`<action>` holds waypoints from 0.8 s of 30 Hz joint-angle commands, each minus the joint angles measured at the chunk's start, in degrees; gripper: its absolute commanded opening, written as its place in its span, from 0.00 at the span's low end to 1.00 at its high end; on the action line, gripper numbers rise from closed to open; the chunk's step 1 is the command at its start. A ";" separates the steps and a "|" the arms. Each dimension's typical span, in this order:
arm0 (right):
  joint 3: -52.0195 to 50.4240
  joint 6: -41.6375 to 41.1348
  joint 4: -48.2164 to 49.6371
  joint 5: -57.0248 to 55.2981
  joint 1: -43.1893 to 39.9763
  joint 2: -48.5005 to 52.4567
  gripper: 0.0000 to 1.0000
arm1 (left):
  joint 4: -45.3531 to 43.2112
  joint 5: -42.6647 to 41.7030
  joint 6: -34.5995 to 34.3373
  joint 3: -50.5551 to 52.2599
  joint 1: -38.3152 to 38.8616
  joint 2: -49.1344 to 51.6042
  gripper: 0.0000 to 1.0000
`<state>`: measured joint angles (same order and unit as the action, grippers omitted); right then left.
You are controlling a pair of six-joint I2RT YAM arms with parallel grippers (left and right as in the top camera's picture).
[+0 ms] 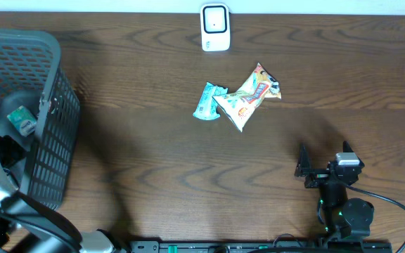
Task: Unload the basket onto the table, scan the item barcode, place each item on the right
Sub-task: 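Reach the left gripper into the basket and grasp an orange box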
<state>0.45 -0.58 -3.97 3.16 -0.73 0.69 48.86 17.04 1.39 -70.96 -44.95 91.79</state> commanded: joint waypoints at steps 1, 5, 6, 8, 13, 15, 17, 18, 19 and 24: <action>-0.11 0.66 -0.15 0.02 0.09 -0.31 0.99 | 0.17 0.17 -1.53 0.20 -0.26 2.67 0.98; -0.11 0.66 -0.15 0.02 0.09 -0.31 0.99 | -1.22 2.10 -1.53 1.49 -0.26 5.20 0.98; -0.11 0.66 -0.15 0.02 0.09 -0.31 0.99 | -1.64 2.93 -1.53 1.75 -0.26 5.66 0.99; -0.11 0.66 -0.15 0.02 0.09 -0.31 0.99 | -2.56 4.09 -1.51 2.21 -0.26 6.71 0.95; -0.11 0.66 -0.15 0.02 0.09 -0.31 0.99 | -5.49 4.07 -1.49 2.56 -0.26 8.79 0.88; -0.11 0.66 -0.15 0.02 0.09 -0.31 0.99 | -6.43 4.09 -1.49 2.56 -0.26 9.51 0.87; -0.11 0.66 -0.15 0.02 0.09 -0.31 0.99 | -7.28 4.07 -1.49 2.56 -0.26 10.29 0.87; -0.11 0.66 -0.15 0.02 0.09 -0.31 0.99 | -7.54 4.07 -1.49 2.56 -0.26 10.69 0.87; -0.11 0.66 -0.15 0.02 0.09 -0.31 0.99 | -7.80 4.09 -1.49 2.56 -0.28 11.19 0.86; -0.11 0.66 -0.15 0.02 0.09 -0.31 0.99 | -8.87 4.09 -1.46 2.60 -0.37 13.53 0.76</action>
<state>0.45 -0.58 -3.99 3.16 -0.73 0.69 40.25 19.92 0.01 -68.97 -44.97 103.46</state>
